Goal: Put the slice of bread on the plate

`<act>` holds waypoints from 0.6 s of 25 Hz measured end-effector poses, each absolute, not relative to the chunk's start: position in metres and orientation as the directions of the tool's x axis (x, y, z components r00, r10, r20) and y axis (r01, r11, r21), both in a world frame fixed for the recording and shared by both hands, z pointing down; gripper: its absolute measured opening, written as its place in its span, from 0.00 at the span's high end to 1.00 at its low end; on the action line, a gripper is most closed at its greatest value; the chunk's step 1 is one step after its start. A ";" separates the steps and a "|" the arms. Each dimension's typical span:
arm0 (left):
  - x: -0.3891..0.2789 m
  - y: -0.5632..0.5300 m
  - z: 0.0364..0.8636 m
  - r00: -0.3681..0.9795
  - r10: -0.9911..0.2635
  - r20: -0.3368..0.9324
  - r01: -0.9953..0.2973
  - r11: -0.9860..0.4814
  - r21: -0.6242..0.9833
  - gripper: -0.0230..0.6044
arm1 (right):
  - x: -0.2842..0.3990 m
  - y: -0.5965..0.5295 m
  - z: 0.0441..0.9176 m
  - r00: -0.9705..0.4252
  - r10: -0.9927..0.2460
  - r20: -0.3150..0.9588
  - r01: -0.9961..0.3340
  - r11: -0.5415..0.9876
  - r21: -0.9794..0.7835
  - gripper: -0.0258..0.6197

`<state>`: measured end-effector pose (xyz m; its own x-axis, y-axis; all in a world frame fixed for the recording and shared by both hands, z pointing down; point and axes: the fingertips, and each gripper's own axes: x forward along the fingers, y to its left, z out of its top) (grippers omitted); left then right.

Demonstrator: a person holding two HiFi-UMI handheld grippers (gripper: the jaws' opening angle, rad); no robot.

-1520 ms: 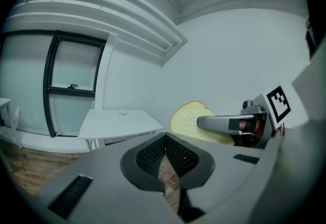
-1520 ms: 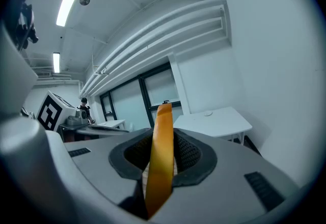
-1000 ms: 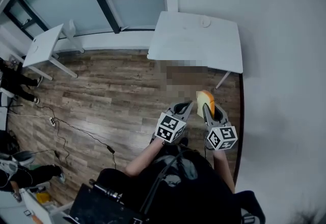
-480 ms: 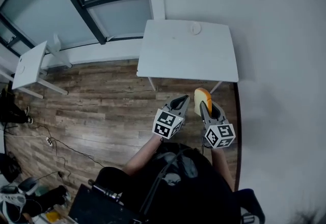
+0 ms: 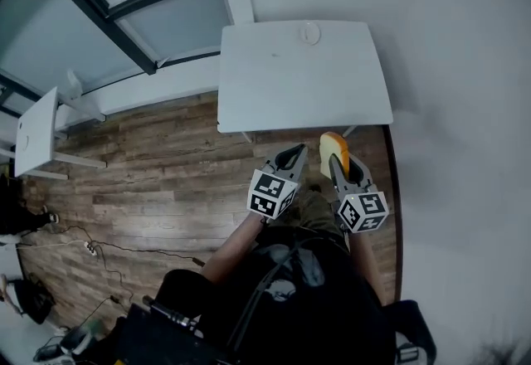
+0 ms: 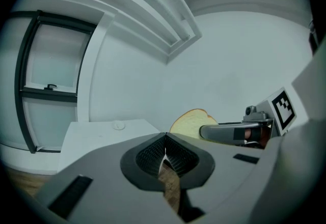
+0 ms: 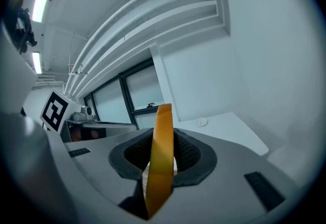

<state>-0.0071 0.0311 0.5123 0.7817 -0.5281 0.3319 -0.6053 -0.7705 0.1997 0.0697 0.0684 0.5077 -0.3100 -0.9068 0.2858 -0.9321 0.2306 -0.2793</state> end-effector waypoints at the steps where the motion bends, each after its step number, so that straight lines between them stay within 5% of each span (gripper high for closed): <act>1: -0.005 0.022 0.516 0.780 -0.528 0.336 -0.607 -0.768 0.205 0.95 | 0.072 0.059 0.512 -0.311 -0.904 0.293 -0.931 0.229 -0.283 0.81; 15: 0.055 -0.136 0.556 0.710 -0.545 0.446 -0.663 -0.731 0.164 0.95 | 0.121 -0.111 0.524 -0.412 -0.854 0.318 -0.903 0.337 -0.265 0.81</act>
